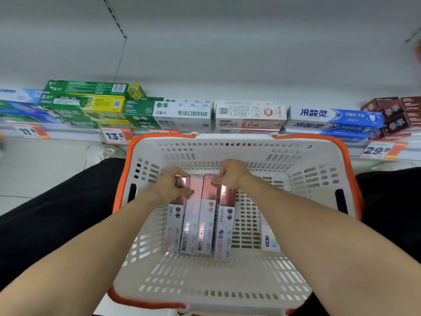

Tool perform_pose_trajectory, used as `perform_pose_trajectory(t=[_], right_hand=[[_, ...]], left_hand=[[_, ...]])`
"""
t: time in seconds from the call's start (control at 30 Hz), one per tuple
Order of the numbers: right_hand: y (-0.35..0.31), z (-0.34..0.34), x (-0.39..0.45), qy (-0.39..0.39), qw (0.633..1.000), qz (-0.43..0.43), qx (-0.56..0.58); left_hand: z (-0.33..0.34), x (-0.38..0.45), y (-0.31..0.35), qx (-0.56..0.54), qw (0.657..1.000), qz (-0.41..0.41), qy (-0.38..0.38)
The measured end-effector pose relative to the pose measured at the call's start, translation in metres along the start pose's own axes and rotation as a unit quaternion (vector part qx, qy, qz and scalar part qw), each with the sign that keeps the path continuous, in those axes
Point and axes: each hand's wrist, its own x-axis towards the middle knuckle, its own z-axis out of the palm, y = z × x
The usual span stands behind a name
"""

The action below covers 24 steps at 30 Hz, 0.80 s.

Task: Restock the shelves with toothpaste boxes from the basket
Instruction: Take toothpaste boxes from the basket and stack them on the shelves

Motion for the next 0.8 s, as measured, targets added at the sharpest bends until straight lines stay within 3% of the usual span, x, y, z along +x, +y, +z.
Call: perform_pose_trajectory(t=[0.17,0.3,0.4,0.5,0.57,0.7,0.8], right_hand=[[0.008,0.004,-0.014,0.024,0.999,0.011,-0.034],[0.024,-0.006,-0.034,-0.019,0.998,0.065,-0.017],[0.040,-0.027,-0.051,-0.059,0.991,0.092,0.073],[0.043,-0.060,-0.062,-0.008,0.971,0.073,0.226],[0.033,-0.073,-0.069,-0.014,0.959,0.045,0.280],[0.032,-0.048,-0.072,-0.088,0.989,0.036,0.110],[0.044,-0.008,-0.070,-0.081,0.989,0.088,0.089]], left_hand=[[-0.001,-0.016,0.009,-0.046,0.999,-0.027,0.001],[-0.013,-0.042,0.026,-0.035,0.999,-0.009,0.009],[-0.023,-0.065,0.042,-0.016,0.998,0.062,0.022],[-0.043,-0.087,0.074,-0.017,0.992,0.118,0.032],[-0.062,-0.097,0.100,-0.033,0.990,0.131,0.029],[-0.087,-0.109,0.130,-0.054,0.989,0.133,0.021],[-0.074,-0.107,0.126,-0.107,0.989,0.103,0.002]])
